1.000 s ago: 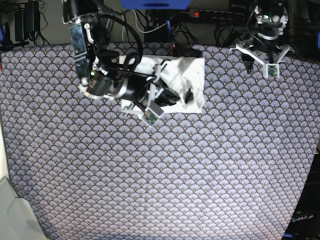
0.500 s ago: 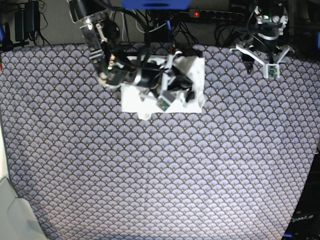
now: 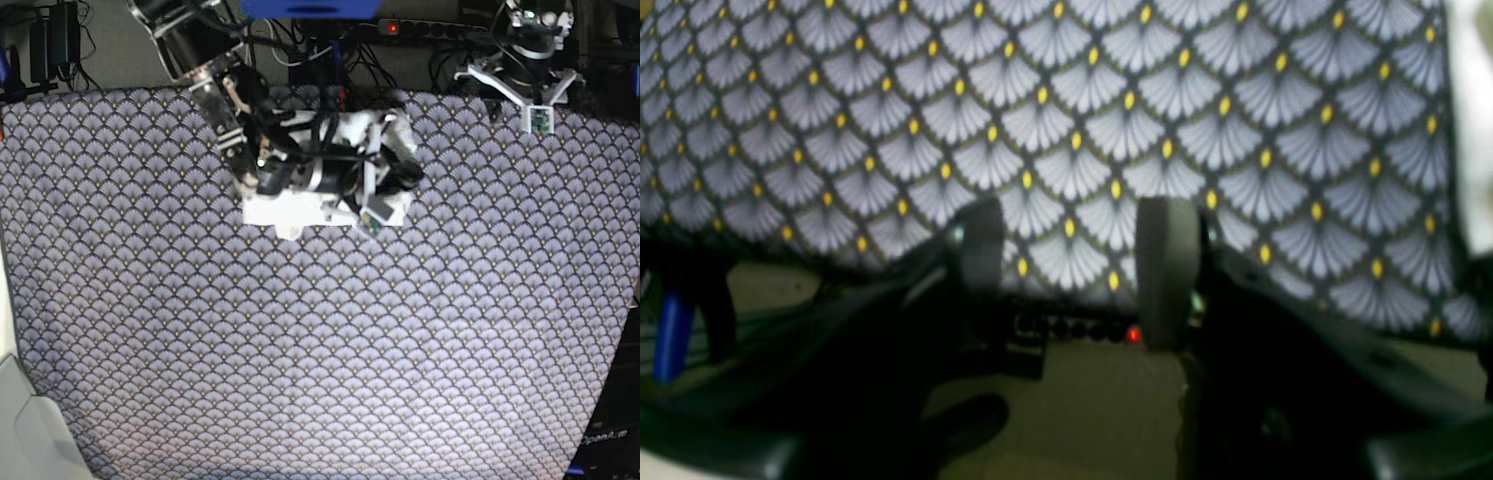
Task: Fold the T-shirt properly
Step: 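Fold the held end over onto the shirt's middle with the right gripper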
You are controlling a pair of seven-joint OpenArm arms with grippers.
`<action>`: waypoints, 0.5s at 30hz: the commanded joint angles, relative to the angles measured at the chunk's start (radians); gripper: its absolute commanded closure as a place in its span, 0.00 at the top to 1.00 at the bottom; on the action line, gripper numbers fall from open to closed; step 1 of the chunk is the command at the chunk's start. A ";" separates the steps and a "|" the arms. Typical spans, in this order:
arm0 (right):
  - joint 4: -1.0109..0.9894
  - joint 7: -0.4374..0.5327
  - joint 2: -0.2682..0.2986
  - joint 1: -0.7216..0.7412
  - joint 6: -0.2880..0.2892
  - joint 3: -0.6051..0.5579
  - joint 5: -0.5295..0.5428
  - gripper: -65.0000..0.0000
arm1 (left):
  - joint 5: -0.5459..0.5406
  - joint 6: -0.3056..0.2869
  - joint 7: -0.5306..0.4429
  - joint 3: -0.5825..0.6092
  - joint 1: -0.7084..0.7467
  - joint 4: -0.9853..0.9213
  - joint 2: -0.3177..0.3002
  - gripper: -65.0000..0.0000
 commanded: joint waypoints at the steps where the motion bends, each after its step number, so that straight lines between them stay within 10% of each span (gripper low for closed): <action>1: 0.009 0.027 -0.004 0.029 0.007 0.002 0.021 0.08 | 0.005 0.001 -0.021 -0.004 0.025 0.022 -0.008 0.48; 15: -0.149 0.106 0.012 0.081 0.007 0.002 0.021 0.08 | 0.005 0.001 -0.026 -0.010 0.086 0.026 -0.013 0.48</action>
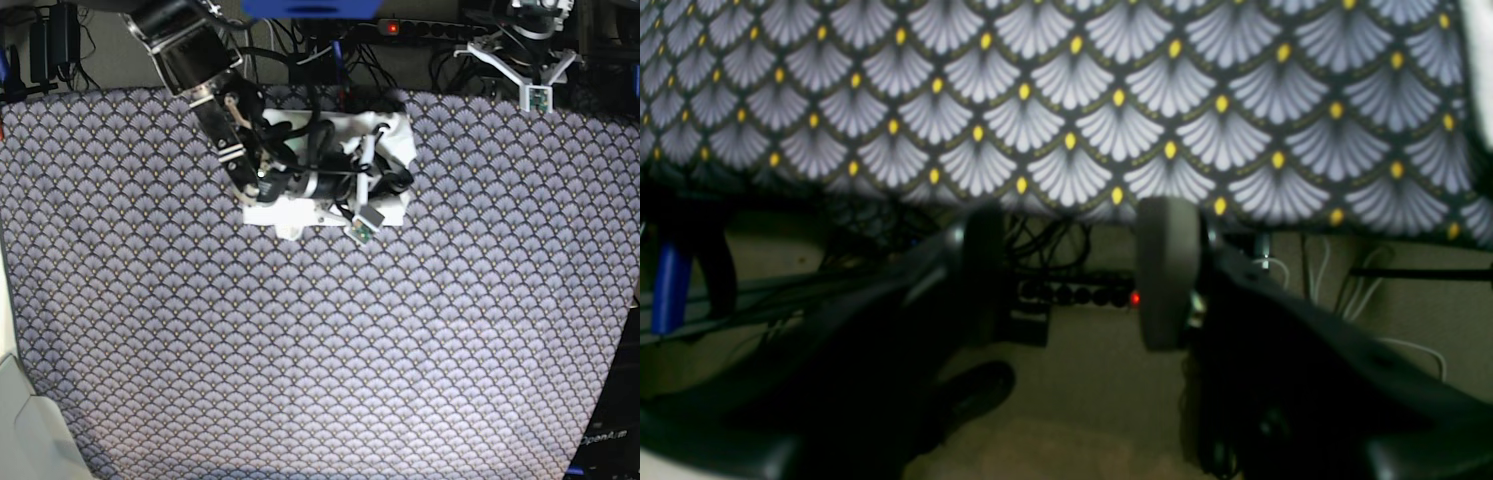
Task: Fold the T-shirt properly
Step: 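Fold the held end over onto the shirt's middle with the right gripper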
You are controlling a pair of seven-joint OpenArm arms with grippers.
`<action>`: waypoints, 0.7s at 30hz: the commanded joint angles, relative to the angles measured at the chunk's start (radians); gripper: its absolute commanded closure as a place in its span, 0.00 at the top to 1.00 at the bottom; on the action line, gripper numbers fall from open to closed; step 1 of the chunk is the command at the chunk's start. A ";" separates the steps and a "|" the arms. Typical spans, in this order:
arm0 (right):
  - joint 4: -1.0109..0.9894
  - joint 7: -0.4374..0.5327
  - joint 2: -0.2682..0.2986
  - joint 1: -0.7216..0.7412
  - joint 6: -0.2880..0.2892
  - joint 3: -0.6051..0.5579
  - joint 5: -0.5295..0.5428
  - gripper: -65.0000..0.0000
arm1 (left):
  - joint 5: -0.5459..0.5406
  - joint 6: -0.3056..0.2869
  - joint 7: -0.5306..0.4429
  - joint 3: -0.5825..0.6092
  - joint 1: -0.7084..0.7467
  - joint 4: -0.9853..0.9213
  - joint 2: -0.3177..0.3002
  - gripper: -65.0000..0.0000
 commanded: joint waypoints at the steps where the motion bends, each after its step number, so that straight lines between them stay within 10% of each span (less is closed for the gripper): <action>1: 0.001 0.038 0.000 0.026 0.005 0.005 0.015 0.08 | 0.007 0.004 -0.019 -0.007 0.016 0.018 -0.007 0.48; 16: 0.362 0.008 0.054 -0.082 0.005 0.005 0.015 0.08 | 0.000 0.004 -0.022 0.002 0.032 0.039 0.001 0.47; 21: 0.448 -0.024 0.124 -0.088 0.005 0.042 0.015 0.08 | 0.000 0.004 -0.022 0.047 0.032 0.076 -0.001 0.15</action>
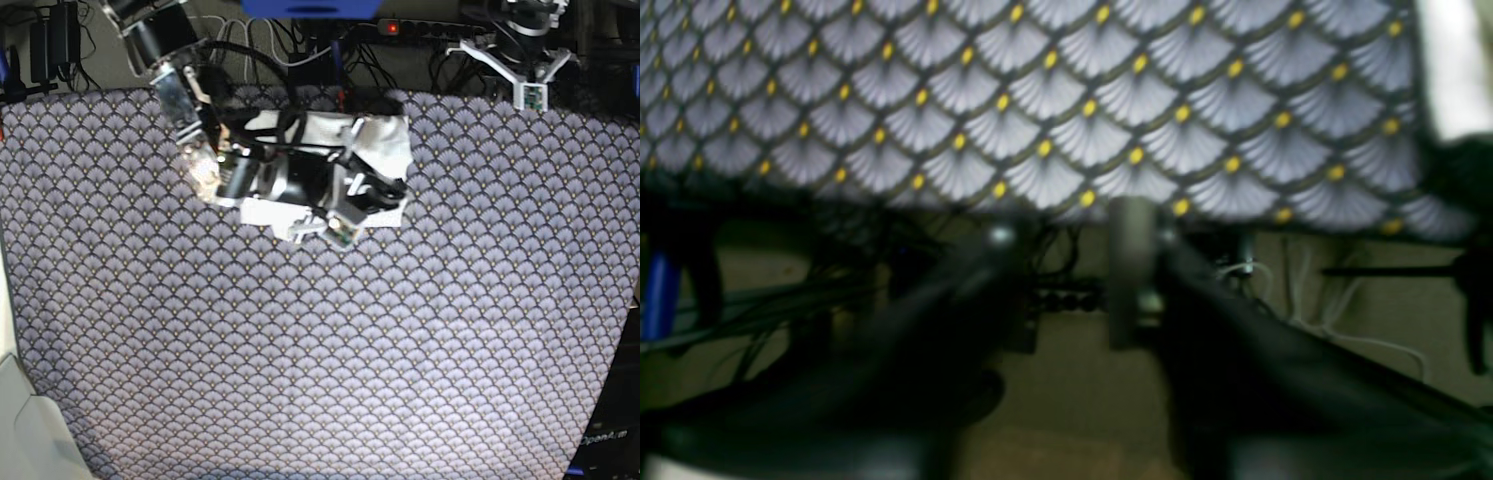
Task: Fold the T-shirt properly
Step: 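Fold the held end over onto the shirt's middle with the right gripper, then grasp the folded bundle with the left gripper and drag it away from the robot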
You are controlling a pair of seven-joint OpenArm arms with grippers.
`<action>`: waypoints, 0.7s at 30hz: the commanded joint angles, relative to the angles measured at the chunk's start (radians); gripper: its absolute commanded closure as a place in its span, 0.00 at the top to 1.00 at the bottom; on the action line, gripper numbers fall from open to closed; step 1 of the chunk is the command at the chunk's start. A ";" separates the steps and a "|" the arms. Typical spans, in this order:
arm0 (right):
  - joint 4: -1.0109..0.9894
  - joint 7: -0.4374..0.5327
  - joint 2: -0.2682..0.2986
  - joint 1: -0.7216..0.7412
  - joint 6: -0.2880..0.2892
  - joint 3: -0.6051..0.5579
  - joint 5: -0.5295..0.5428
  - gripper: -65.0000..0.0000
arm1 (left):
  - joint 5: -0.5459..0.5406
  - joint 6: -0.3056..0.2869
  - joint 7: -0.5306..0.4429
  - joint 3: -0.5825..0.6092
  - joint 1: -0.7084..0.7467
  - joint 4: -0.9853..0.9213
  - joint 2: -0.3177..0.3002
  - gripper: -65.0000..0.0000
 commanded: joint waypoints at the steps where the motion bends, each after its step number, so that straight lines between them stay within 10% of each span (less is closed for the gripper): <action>1: 0.035 0.030 0.016 -0.001 0.003 0.033 0.016 0.08 | 0.005 0.001 -0.017 0.015 0.007 0.020 -0.003 0.06; 12: 0.092 0.030 0.117 -0.131 0.003 0.444 0.017 0.08 | 0.011 0.009 -0.010 0.263 -0.110 0.012 -0.002 0.00; 21: 0.091 0.031 0.155 -0.185 0.003 0.553 0.017 0.08 | 0.011 0.010 -0.010 0.349 -0.186 -0.065 0.000 0.00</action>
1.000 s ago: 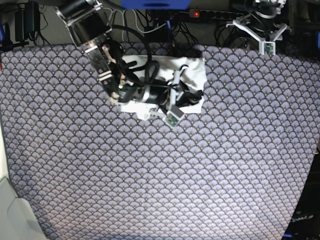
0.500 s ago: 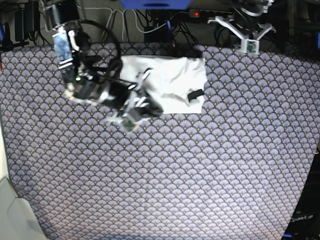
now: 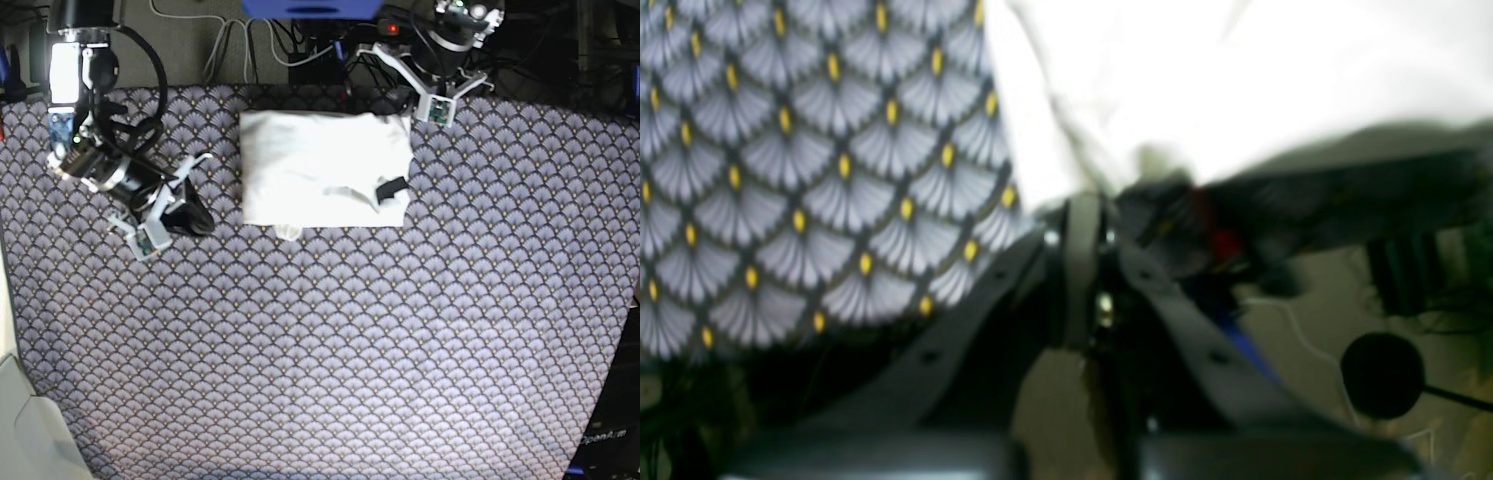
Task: Fold the T-shirt properly
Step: 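Grasp the folded bundle with the left gripper and drag it away from the robot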
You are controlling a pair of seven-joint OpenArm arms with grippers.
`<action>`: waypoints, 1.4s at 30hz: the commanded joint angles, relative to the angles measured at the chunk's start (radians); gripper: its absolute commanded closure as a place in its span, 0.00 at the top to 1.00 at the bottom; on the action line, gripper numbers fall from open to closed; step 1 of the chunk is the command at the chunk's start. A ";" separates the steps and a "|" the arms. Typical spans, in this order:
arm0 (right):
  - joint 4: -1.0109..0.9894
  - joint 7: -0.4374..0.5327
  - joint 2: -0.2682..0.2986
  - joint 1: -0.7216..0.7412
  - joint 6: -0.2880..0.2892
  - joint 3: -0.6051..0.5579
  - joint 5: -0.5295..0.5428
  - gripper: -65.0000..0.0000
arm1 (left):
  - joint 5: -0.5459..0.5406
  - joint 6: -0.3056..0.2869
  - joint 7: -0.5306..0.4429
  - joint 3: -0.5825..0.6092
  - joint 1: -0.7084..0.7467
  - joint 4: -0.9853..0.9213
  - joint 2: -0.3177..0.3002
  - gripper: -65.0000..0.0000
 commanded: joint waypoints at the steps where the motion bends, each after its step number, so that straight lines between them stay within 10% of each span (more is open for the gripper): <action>1: 0.017 0.027 0.009 0.012 0.007 0.002 0.018 0.08 | 0.004 0.002 -0.027 -0.001 -0.005 0.018 -0.001 0.00; 25: -0.006 0.027 0.009 0.019 0.007 0.001 0.016 0.08 | -0.003 0.002 -0.025 -0.010 -0.229 -0.210 0.083 0.00; 42: -0.210 0.034 0.043 0.085 0.007 -0.032 0.016 0.08 | -0.002 0.002 -0.025 -0.004 -0.634 -0.536 0.300 0.00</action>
